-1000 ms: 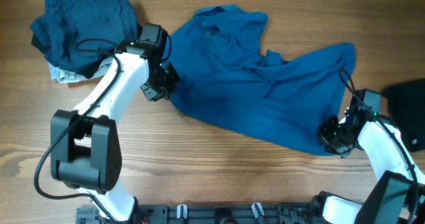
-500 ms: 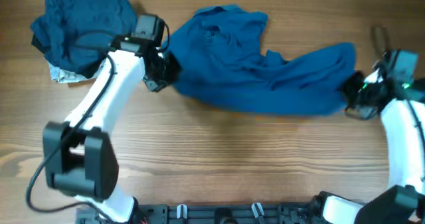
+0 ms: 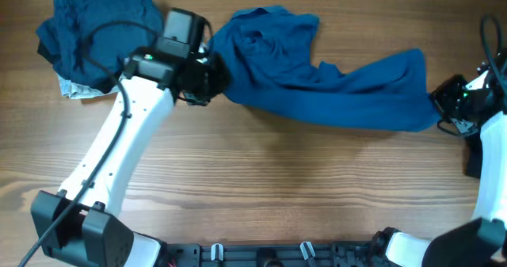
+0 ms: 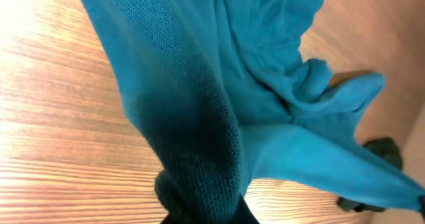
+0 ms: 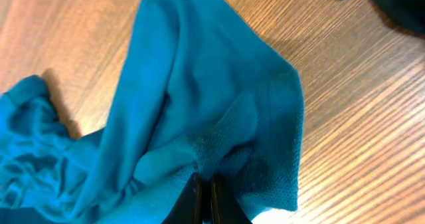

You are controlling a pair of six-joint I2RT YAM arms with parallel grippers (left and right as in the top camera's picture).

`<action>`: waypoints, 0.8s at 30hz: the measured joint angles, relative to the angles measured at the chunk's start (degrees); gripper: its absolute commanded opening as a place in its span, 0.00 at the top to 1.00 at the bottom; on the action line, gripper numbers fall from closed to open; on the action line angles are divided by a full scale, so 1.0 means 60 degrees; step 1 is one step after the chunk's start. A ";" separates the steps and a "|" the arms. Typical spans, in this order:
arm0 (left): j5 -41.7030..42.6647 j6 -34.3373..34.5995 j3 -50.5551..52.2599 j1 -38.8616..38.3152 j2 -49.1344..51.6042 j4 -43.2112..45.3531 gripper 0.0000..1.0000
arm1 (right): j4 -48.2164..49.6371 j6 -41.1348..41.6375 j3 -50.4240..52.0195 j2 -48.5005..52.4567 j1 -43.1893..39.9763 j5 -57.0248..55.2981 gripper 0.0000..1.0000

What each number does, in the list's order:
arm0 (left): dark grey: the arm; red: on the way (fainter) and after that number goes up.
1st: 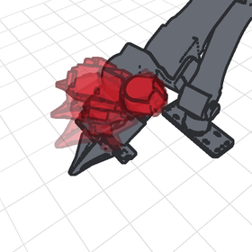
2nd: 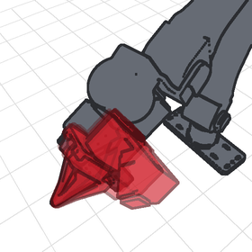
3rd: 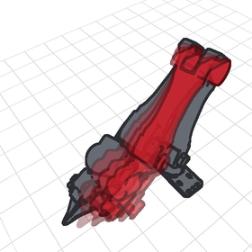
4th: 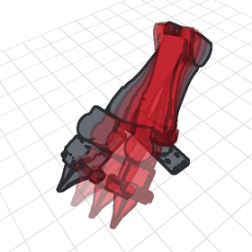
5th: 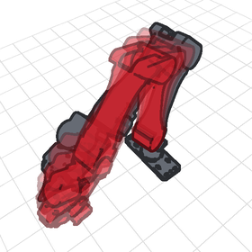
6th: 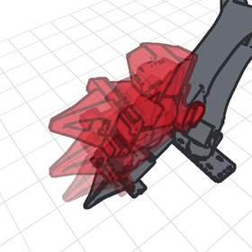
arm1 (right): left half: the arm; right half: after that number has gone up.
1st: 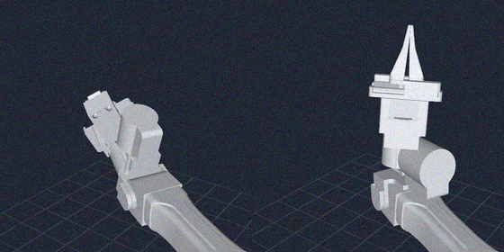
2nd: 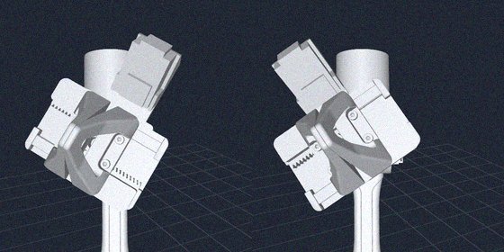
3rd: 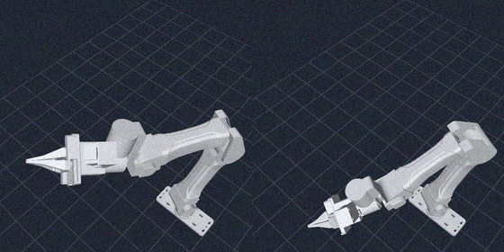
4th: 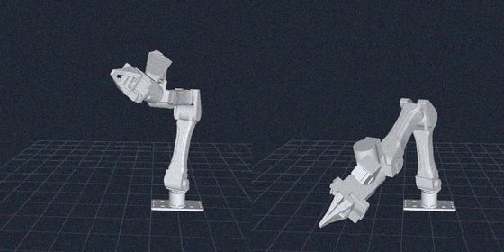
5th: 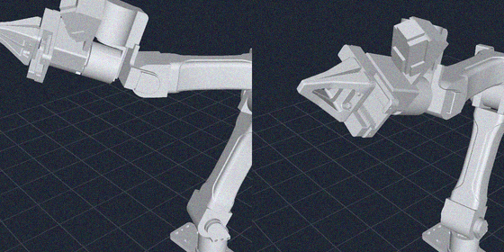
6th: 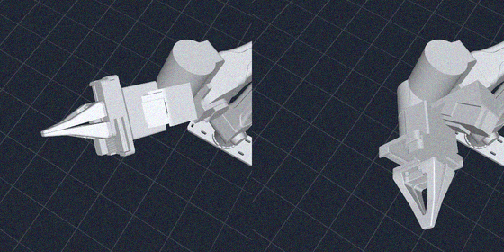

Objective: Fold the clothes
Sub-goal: 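Pull the shirt taut between both grippers, spreading it flat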

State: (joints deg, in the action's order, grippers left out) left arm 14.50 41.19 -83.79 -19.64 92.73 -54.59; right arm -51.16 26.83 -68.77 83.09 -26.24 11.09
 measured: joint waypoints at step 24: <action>-0.2951 0.1056 -0.0004 -0.1271 0.2514 0.1184 0.96 | -0.0375 -0.0466 0.0226 0.1916 -0.0004 -0.0044 0.11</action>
State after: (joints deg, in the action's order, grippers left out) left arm -3.20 47.53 -83.81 -27.27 107.81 -47.48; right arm -53.41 24.03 -67.42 94.59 -26.26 10.83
